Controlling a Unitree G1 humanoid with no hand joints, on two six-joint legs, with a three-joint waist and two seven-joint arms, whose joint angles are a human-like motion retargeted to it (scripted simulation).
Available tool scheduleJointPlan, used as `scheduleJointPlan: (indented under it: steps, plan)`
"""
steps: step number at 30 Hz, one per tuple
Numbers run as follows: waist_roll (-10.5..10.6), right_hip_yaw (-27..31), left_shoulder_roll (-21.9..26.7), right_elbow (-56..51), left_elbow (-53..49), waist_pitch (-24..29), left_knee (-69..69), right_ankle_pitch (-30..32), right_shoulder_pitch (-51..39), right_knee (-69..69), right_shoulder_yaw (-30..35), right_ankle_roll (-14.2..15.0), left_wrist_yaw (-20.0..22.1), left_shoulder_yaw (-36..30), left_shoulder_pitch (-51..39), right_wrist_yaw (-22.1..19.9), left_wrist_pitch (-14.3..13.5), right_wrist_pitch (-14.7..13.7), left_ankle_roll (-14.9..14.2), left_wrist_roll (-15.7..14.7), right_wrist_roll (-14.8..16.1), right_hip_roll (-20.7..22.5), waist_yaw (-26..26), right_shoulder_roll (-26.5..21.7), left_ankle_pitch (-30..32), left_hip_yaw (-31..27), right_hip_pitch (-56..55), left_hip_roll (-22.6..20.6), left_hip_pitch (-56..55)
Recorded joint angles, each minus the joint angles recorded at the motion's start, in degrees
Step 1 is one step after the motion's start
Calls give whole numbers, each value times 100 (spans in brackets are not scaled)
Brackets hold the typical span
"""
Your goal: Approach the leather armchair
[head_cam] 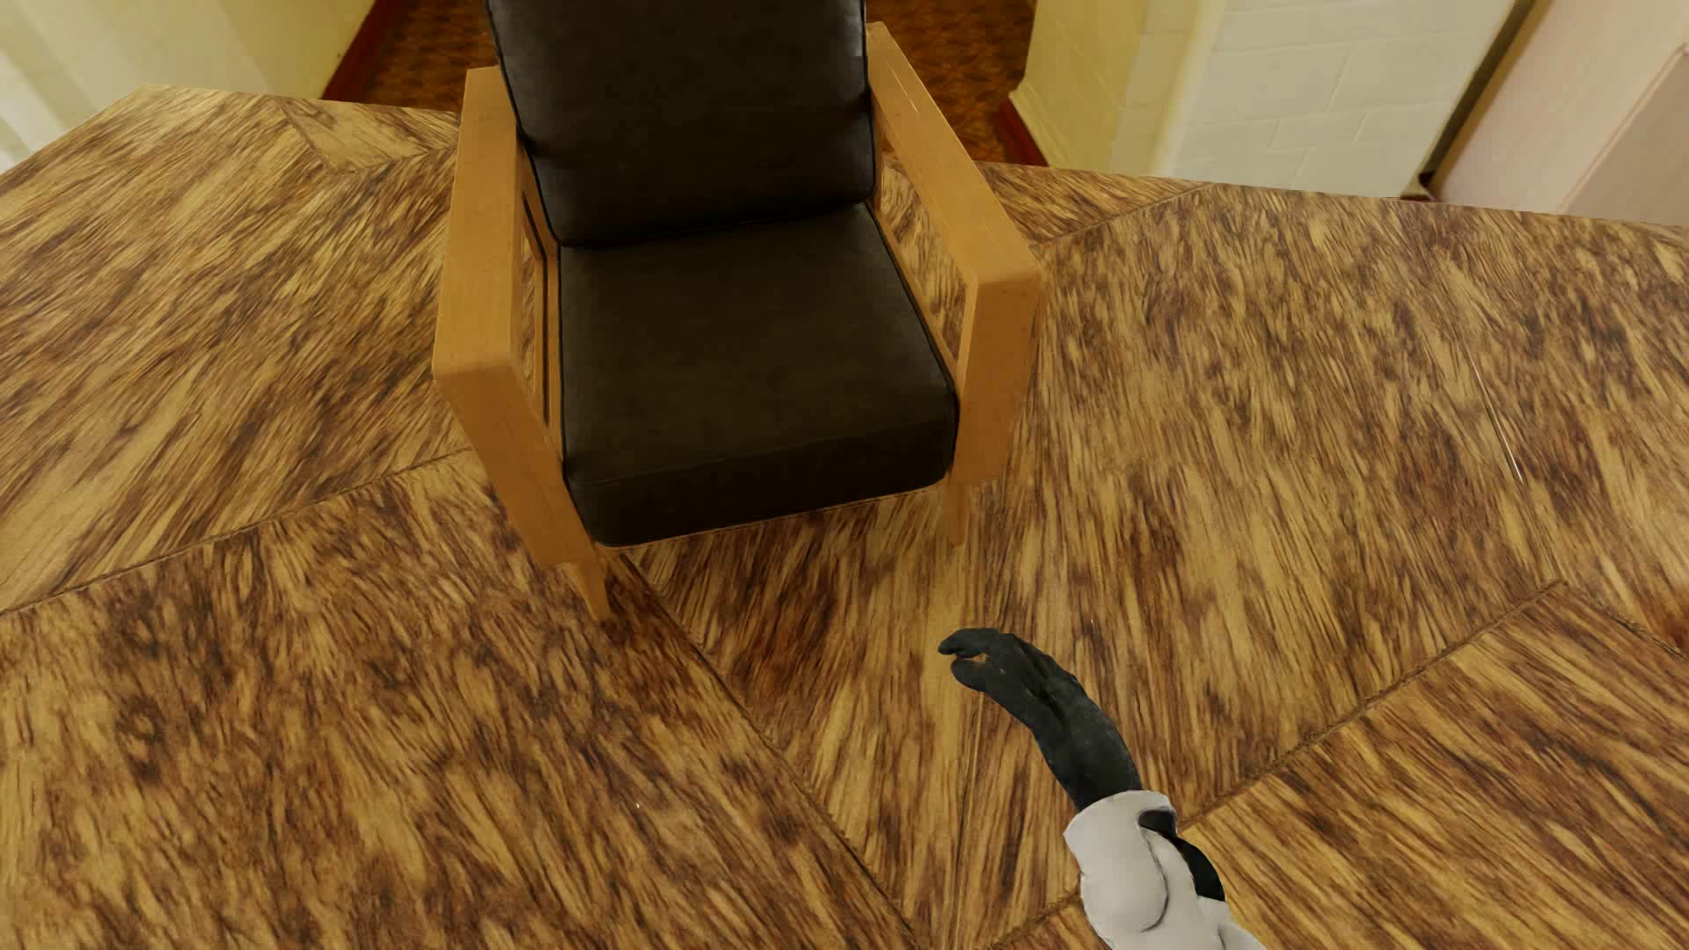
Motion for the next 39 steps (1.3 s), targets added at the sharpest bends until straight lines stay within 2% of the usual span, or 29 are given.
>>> scheduleJointPlan:
  steps: [1,2,4,6,7,9,10,11,12,14,15,16,18,20,21,22,23,24,25,27,28,31,33,36,39]
  plan:
    - [25,105,2,-2,43,-30,-822,31,-9,-205,31,23,-51,-47,256,140,-4,89,322,-90,23,6,27,-66,554,-11,94,-240,236]
    - [51,199,-7,86,20,-51,-1121,9,-6,-217,10,56,-70,-27,524,224,-20,225,343,-199,85,39,33,-82,454,191,92,-237,432]
    - [49,354,-219,448,25,-68,-1537,-76,136,-168,-271,101,-95,-25,820,179,39,751,151,-360,152,16,42,-24,577,438,52,-298,714]
    - [22,404,-364,916,67,-77,-1615,-182,481,-120,-963,186,-391,-215,769,-265,52,1364,143,-342,107,-82,35,293,557,512,35,-397,756]
    - [9,374,-390,1172,69,-85,-1651,-216,661,-156,-1377,217,-472,-341,612,-493,18,1631,187,-274,292,-142,18,510,551,504,75,-464,766]
    - [-19,272,-452,1747,52,-106,-1729,-255,957,-242,-1952,292,-249,-409,142,-576,-10,2004,219,-196,770,-282,-14,695,553,417,169,-623,789]
    - [-32,210,-464,2078,13,-117,-1745,-277,1114,-251,-1952,332,-113,-452,-139,-403,-70,2137,235,-110,781,-362,-19,578,539,349,203,-710,789]
    - [-45,151,-452,2392,-35,-125,-1741,-305,1192,-212,-1786,368,-37,-639,-435,-113,-113,2362,261,192,598,-443,-18,445,520,294,214,-787,786]
    - [-58,112,-502,2673,-158,-128,-1714,-349,1311,-119,-1585,395,65,-593,-697,265,-133,2500,291,234,351,-522,-18,280,484,254,188,-854,770]
    - [-93,74,-605,3114,-669,-122,-1590,-470,1385,161,-1318,444,302,-275,-1003,1004,-451,2686,352,-42,-75,-672,-36,37,379,210,77,-958,708]
    - [-117,82,-613,3241,-934,-114,-1491,-562,1385,370,-1323,476,442,-203,-1109,1205,-649,2760,383,-109,-193,-755,-53,-18,306,193,-10,-1009,667]
    - [-146,110,-604,3288,-1175,-100,-1355,-670,1373,677,-1387,510,572,-174,-1191,1274,-801,2801,414,-120,-271,-850,-69,-46,199,185,-152,-1057,616]
    - [-209,277,-542,3175,-1587,-60,-1055,-717,1297,1569,-1536,587,704,-149,-1256,1218,-963,2708,469,-56,-351,-1016,-93,-84,-52,259,-609,-1101,546]
    - [-271,712,-481,2937,-1734,-31,-787,-781,1161,2298,-1650,833,759,-95,-1201,931,-1011,2509,476,-99,-359,-1003,-118,-85,-228,400,-1031,-1082,519]
    - [-292,1036,-442,2801,-1622,-31,-763,-963,1106,2226,-1676,850,719,-116,-1190,764,-966,2404,468,-161,-349,-867,-127,-40,-258,449,-1063,-1065,549]
    - [-304,1222,-391,2649,-1390,-45,-821,-954,1073,1782,-1654,836,619,-199,-1209,666,-849,2286,453,-203,-339,-792,-127,16,-253,481,-951,-1051,616]
    - [-309,1194,-329,2476,-1083,-70,-964,-683,1059,1145,-1585,831,469,-336,-1250,642,-692,2150,447,-214,-324,-783,-117,73,-204,502,-727,-1030,712]
    - [-316,1161,-290,2273,-741,-89,-1029,-679,1082,876,-1509,649,269,-524,-1300,634,-521,2010,440,-179,-313,-776,-104,86,-180,516,-558,-1039,781]
    - [-319,1136,-257,2104,-452,-97,-1101,-599,1042,649,-1416,627,85,-655,-1282,596,-335,1939,428,-143,-288,-746,-86,143,-155,528,-407,-1020,860]
    - [-288,1172,-312,1883,109,-87,-1119,-496,1075,406,-1279,654,81,-644,-1142,507,-21,1735,390,-258,-159,-643,-44,136,-154,617,-281,-915,932]
    - [-273,1190,-354,1829,308,-84,-1135,-481,1071,350,-1209,673,45,-649,-1014,545,37,1708,361,-341,-125,-595,-23,96,-142,656,-260,-863,951]
    - [-251,1144,-289,1758,500,-59,-1169,-462,1175,304,-1231,597,-318,-883,-646,460,-139,1724,299,-442,-35,-495,22,46,-95,645,-264,-759,923]
    - [-249,1079,-256,1942,445,-29,-1101,-495,1295,374,-1260,538,-148,-870,-447,398,-206,1842,259,-499,50,-473,48,29,-94,566,-308,-721,844]
    - [-251,908,-299,2417,318,11,-1054,-524,1439,403,-1176,472,66,-772,-358,560,-242,2125,222,-578,-12,-486,76,-72,-52,388,-332,-715,717]
    - [-252,750,-303,2880,20,36,-1056,-588,1483,423,-1064,472,113,-768,-403,762,-345,2383,183,-491,-129,-522,84,-136,-16,215,-349,-743,620]
